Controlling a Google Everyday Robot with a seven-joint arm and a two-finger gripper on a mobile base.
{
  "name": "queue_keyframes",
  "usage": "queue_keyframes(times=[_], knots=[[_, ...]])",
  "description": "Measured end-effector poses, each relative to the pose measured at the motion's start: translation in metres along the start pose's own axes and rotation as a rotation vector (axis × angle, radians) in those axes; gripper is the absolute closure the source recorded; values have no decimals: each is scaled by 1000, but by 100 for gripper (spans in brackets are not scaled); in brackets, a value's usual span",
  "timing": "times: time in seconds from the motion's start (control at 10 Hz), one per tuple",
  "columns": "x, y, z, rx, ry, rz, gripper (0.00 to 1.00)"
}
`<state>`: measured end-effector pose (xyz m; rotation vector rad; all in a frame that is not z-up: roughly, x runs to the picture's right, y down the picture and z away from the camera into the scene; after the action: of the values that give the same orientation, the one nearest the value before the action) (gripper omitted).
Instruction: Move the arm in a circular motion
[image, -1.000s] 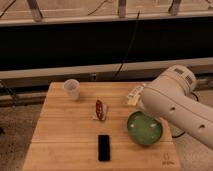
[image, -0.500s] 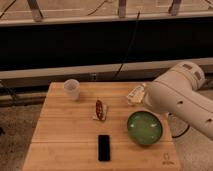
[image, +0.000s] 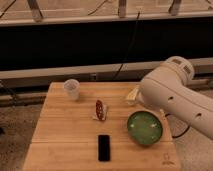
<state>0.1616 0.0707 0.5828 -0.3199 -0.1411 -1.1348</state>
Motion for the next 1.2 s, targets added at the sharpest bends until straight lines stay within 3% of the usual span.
queue_keyframes(times=[0.2, 0.8, 1.2], knots=[[-2, -7, 2, 5, 0, -29, 20], [-7, 7, -5, 9, -21, -52, 20], [-14, 9, -11, 17, -34, -117, 20]])
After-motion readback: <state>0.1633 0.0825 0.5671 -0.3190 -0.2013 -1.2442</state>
